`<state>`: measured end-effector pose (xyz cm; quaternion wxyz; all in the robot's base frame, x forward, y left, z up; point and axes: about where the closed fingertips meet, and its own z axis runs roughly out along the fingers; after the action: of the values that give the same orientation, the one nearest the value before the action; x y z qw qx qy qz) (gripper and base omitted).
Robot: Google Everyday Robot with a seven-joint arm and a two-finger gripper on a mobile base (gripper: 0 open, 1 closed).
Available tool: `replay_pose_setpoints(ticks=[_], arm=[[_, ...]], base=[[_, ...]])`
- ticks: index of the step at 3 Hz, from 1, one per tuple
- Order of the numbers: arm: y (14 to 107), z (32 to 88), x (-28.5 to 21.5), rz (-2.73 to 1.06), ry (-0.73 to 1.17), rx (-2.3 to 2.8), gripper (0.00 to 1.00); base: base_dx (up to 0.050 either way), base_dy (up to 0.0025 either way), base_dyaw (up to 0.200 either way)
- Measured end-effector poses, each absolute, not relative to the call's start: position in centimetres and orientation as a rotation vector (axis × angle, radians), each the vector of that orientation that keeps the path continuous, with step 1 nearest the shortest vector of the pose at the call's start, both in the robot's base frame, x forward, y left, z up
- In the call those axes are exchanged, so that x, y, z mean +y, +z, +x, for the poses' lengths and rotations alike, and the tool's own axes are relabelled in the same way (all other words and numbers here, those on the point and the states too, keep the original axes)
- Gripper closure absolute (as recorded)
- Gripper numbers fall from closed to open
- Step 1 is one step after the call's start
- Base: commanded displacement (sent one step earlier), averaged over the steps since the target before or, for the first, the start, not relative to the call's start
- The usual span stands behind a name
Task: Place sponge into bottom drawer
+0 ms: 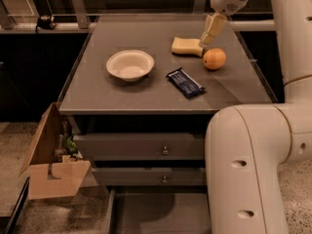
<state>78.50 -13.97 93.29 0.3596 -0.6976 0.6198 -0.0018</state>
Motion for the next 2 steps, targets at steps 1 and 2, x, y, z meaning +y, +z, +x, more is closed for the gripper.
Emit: replay_pose_setpoints(ticks=[1,2], arm=[[93.28,78.51,-13.96,-1.799,-0.005,1.598,0.00],[93.27,78.52,-13.95,-1.799,-0.004,1.598,0.00]], base=[[0.040,-0.00002,0.001],[0.000,0.00000,0.000]])
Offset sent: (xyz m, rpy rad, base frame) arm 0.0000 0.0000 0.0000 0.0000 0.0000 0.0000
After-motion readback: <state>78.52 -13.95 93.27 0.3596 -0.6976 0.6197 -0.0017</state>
